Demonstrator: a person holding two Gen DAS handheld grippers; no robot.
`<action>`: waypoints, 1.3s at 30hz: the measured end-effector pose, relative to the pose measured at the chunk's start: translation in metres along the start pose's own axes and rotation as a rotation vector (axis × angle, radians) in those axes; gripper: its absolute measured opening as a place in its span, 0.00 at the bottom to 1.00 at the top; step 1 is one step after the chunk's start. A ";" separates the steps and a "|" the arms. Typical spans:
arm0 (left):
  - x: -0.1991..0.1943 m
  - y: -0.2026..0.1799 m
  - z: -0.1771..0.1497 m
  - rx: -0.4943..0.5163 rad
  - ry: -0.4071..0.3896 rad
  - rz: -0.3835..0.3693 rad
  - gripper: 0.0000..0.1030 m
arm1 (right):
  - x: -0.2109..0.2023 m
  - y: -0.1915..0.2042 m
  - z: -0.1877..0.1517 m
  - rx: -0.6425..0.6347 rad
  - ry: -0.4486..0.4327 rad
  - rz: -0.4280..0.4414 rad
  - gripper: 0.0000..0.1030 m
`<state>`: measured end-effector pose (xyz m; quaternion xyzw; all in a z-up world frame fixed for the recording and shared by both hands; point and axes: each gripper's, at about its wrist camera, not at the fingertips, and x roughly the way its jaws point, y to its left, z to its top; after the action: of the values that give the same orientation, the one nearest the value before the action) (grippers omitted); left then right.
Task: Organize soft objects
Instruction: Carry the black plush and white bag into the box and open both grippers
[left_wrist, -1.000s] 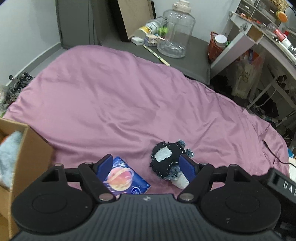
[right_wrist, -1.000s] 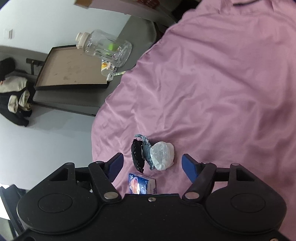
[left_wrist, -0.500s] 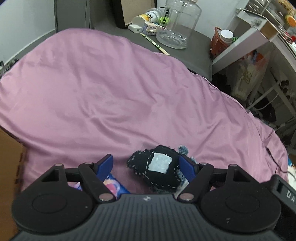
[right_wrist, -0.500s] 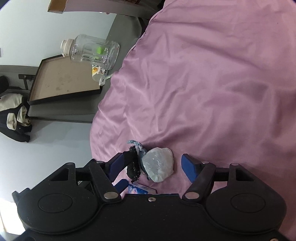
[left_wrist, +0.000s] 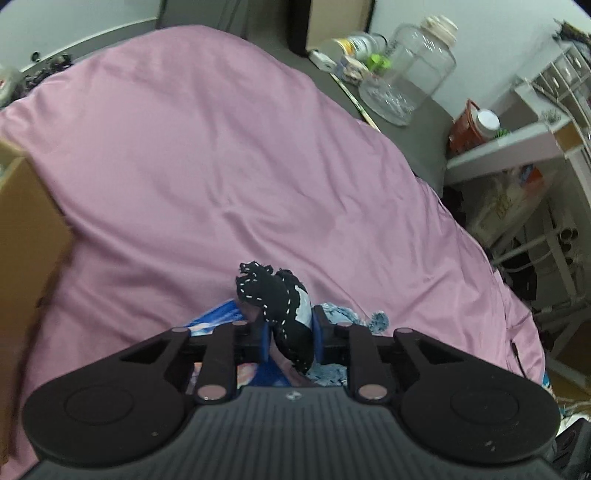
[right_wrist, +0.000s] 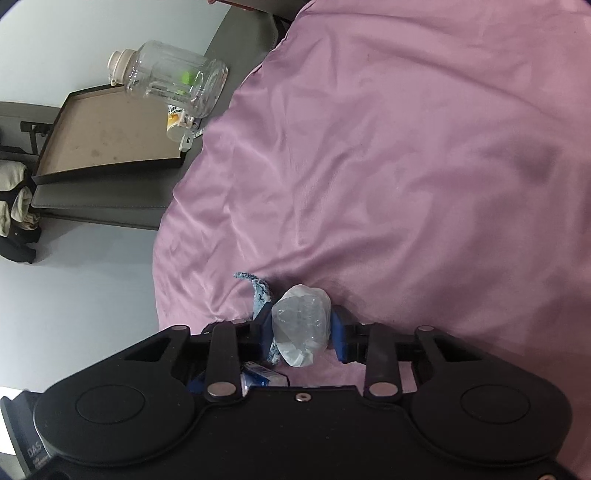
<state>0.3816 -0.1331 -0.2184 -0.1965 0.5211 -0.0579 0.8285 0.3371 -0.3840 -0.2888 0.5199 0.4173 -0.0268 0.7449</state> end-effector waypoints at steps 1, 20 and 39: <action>-0.004 0.002 -0.001 -0.009 -0.005 0.001 0.21 | -0.003 0.003 -0.001 -0.014 -0.008 -0.001 0.30; -0.115 0.029 -0.057 0.050 -0.078 0.049 0.21 | -0.085 0.049 -0.031 -0.165 -0.095 0.092 0.30; -0.223 0.088 -0.057 0.020 -0.207 0.069 0.21 | -0.109 0.109 -0.097 -0.353 -0.084 0.129 0.30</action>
<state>0.2210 -0.0011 -0.0870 -0.1750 0.4386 -0.0137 0.8814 0.2606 -0.2999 -0.1464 0.4055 0.3497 0.0729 0.8414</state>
